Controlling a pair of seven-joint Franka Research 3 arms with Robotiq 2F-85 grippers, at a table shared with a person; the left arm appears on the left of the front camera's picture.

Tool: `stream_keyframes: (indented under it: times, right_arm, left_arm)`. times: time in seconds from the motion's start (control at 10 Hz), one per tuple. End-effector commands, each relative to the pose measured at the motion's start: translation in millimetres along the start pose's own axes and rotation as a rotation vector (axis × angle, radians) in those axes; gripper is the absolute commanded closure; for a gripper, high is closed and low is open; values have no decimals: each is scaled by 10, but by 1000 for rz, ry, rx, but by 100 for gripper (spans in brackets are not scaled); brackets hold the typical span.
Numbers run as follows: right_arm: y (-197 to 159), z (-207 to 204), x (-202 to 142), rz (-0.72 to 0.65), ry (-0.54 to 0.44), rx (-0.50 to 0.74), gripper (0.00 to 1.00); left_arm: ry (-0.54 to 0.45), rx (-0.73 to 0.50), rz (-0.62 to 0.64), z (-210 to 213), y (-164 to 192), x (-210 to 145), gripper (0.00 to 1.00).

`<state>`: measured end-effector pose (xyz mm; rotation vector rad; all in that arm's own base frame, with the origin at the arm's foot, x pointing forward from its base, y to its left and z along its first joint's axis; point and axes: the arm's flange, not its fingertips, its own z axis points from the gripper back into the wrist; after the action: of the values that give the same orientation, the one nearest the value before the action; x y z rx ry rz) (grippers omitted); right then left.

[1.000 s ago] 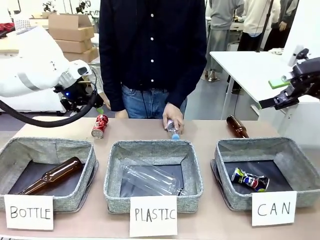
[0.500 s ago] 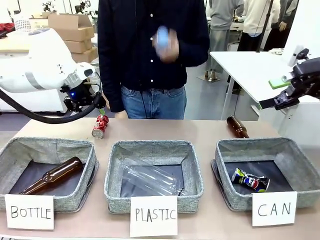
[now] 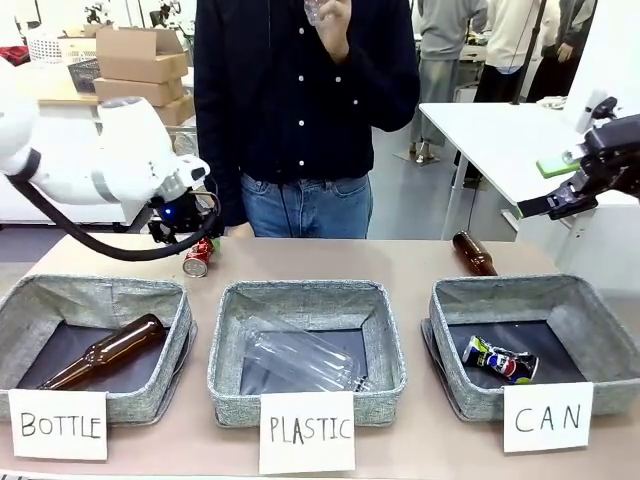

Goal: Sort the can waste into the basket.
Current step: Pick up the can waste from the table and place it in the right Fabric basket.

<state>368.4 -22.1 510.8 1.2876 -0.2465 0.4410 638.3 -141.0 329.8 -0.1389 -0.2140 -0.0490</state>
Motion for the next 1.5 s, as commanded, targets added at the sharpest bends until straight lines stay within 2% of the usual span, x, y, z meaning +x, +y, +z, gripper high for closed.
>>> stream_keyframes:
  times: [0.0, 0.4, 0.5, 0.6, 0.7, 0.9, 1.0, 1.2, 1.4]
  right_arm:
    - [-3, 3, -10, 29, 4, -5, 0]
    - [-3, 3, -10, 29, 4, -5, 0]
    - [-3, 3, -10, 29, 4, -5, 0]
    - [-3, 3, -10, 29, 4, -5, 0]
    - [-3, 3, -10, 29, 4, -5, 0]
    - [-3, 3, -10, 29, 4, -5, 0]
    - [-3, 3, -10, 29, 4, -5, 0]
    - [-3, 3, -10, 29, 4, -5, 0]
    - [-3, 3, -10, 29, 4, -5, 0]
  left_arm:
    - [40, 69, 43, -185, -67, 233, 0]
    - [47, 84, 74, -293, -11, 244, 0]
    - [57, 72, 77, -310, 4, 229, 48]
    - [65, 80, 78, -321, 9, 213, 58]
    - [64, 89, 78, -321, 16, 207, 100]
    - [63, 99, 70, -256, 24, 177, 100]
    - [71, 106, 62, -225, 11, 169, 85]
    - [73, 101, 54, -210, -12, 124, 100]
    - [68, 95, 55, -206, 0, 125, 100]
